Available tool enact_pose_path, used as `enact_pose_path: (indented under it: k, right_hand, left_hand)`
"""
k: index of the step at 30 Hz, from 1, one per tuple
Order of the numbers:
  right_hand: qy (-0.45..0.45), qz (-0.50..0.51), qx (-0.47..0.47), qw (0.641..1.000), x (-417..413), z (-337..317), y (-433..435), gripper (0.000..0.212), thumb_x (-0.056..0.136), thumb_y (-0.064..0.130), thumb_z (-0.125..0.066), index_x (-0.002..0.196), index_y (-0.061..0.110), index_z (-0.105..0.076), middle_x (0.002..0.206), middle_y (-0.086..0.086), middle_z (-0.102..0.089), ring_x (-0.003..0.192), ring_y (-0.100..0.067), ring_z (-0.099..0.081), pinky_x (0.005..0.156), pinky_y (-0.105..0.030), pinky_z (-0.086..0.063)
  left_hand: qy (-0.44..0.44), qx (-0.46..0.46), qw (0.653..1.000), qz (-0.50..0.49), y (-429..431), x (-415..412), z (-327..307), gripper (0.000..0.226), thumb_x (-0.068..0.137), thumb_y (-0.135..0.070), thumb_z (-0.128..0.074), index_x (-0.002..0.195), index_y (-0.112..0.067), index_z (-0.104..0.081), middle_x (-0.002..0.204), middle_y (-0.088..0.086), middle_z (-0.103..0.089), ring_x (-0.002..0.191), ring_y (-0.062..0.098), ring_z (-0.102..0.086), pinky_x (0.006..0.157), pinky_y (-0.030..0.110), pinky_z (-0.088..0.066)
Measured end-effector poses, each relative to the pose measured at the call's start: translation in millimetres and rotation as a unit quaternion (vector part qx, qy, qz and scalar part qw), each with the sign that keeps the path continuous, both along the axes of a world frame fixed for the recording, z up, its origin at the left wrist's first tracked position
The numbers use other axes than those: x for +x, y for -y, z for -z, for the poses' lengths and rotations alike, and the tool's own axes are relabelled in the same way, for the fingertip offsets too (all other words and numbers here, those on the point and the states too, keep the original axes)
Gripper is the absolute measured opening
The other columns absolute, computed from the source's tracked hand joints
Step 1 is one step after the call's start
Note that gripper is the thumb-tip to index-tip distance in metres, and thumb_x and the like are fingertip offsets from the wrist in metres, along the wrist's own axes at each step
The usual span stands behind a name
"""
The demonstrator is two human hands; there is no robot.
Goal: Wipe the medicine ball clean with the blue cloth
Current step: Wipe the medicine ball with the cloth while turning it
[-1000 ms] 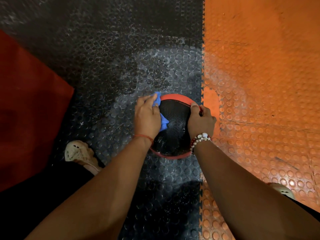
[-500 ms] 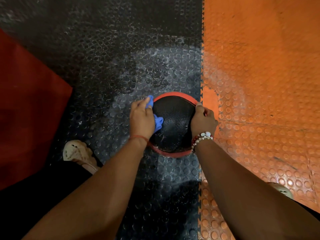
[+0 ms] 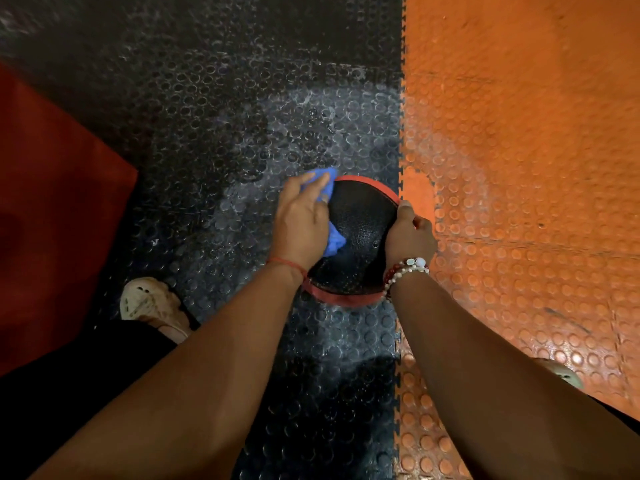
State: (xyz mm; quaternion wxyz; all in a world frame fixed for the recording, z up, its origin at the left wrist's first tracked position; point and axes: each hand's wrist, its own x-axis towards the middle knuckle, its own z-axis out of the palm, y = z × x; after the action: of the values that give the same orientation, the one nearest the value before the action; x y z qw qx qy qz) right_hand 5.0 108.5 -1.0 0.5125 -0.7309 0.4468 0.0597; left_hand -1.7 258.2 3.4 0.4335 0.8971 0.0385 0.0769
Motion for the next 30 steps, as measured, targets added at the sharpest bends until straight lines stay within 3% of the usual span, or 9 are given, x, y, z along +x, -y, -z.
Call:
enact_pose_path:
  k: [3, 7, 13, 16, 19, 22, 25, 28, 30]
  right_hand:
    - [-0.017, -0.012, -0.007, 1.000, 6, 0, 1, 0.057, 0.084, 0.060, -0.040, 0.125, 0.023, -0.052, 0.131, -0.013, -0.048, 0.113, -0.033, -0.049, 0.095, -0.041, -0.037]
    - [-0.019, -0.042, -0.022, 0.999, 14, 3, 4, 0.056, 0.086, 0.058, -0.039, 0.124, 0.021, -0.053, 0.130, -0.014, -0.049, 0.116, -0.032, -0.047, 0.094, -0.039, -0.037]
    - [-0.044, -0.064, -0.025, 0.997, 24, 6, 7, 0.060, 0.090, 0.057, -0.034, 0.129, 0.013, -0.048, 0.137, -0.016, -0.044, 0.119, -0.035, -0.046, 0.093, -0.038, -0.033]
    - [-0.043, -0.077, 0.005, 0.996, 34, 3, 8, 0.067, 0.086, 0.063, -0.033, 0.133, 0.016, -0.046, 0.140, -0.012, -0.042, 0.121, -0.034, -0.045, 0.099, -0.040, -0.034]
    - [0.039, -0.123, -0.034, 0.991, 37, -1, 4, 0.057, 0.088, 0.057, -0.041, 0.134, 0.025, -0.047, 0.144, -0.009, -0.037, 0.127, -0.029, -0.041, 0.105, -0.040, -0.032]
    - [0.144, -0.248, -0.099, 0.953, 31, -4, -3, 0.047, 0.092, 0.050, -0.041, 0.135, 0.030, -0.045, 0.145, -0.004, -0.033, 0.132, -0.021, -0.037, 0.111, -0.040, -0.029]
    - [0.136, -0.268, -0.099, 0.949, 39, -3, -6, 0.047, 0.092, 0.049, -0.041, 0.135, 0.031, -0.045, 0.142, -0.002, -0.035, 0.128, -0.022, -0.042, 0.108, -0.040, -0.033]
    - [0.114, -0.260, -0.108, 0.953, 48, -5, -13, 0.048, 0.089, 0.056, -0.039, 0.132, 0.036, -0.046, 0.142, 0.001, -0.035, 0.126, -0.023, -0.044, 0.107, -0.045, -0.034]
    - [0.109, -0.265, -0.125, 0.950, 51, -4, -19, 0.049, 0.088, 0.058, -0.038, 0.132, 0.038, -0.045, 0.141, 0.001, -0.036, 0.125, -0.025, -0.045, 0.106, -0.048, -0.034]
  left_hand:
    - [-0.038, -0.070, 0.992, -0.102, 1, -2, 0, 0.034, 0.099, -0.006, -0.045, 0.131, -0.004, -0.058, 0.132, 0.010, -0.048, 0.121, 0.017, -0.049, 0.094, -0.007, -0.022]
    - [-0.026, -0.060, 0.982, -0.175, 9, -32, 4, 0.035, 0.098, -0.005, -0.046, 0.132, -0.003, -0.057, 0.132, 0.014, -0.047, 0.125, 0.021, -0.047, 0.098, -0.004, -0.021]
    - [0.115, 0.068, 0.986, 0.096, 22, -51, 2, 0.044, 0.084, 0.006, -0.049, 0.126, 0.001, -0.061, 0.133, 0.022, -0.053, 0.129, 0.032, -0.041, 0.115, 0.028, -0.027]
    - [0.097, 0.082, 0.987, 0.102, 8, -21, 6, 0.046, 0.084, 0.009, -0.051, 0.128, 0.000, -0.060, 0.130, 0.022, -0.054, 0.125, 0.033, -0.046, 0.110, 0.038, -0.036]
    - [0.041, 0.070, 0.994, 0.073, 5, 7, -1, 0.044, 0.090, 0.000, -0.049, 0.133, -0.005, -0.057, 0.135, 0.018, -0.050, 0.128, 0.032, -0.045, 0.112, 0.032, -0.033]
    - [0.021, 0.051, 0.996, 0.068, 1, 27, -7, 0.042, 0.096, -0.004, -0.046, 0.137, -0.006, -0.053, 0.141, 0.014, -0.045, 0.133, 0.028, -0.040, 0.114, 0.027, -0.028]
    - [0.020, 0.044, 0.998, 0.036, -12, 27, -1, 0.039, 0.099, -0.007, -0.045, 0.137, -0.005, -0.052, 0.141, 0.012, -0.044, 0.132, 0.024, -0.042, 0.113, 0.020, -0.026]
    - [-0.027, -0.042, 0.994, -0.097, -23, 10, 9, 0.037, 0.101, -0.008, -0.043, 0.138, -0.005, -0.051, 0.134, 0.010, -0.043, 0.117, 0.011, -0.045, 0.095, -0.006, -0.020]
    - [-0.050, -0.074, 0.984, -0.155, -23, 1, 13, 0.037, 0.101, -0.006, -0.044, 0.137, -0.004, -0.052, 0.133, 0.011, -0.042, 0.114, 0.006, -0.041, 0.089, -0.010, -0.017]
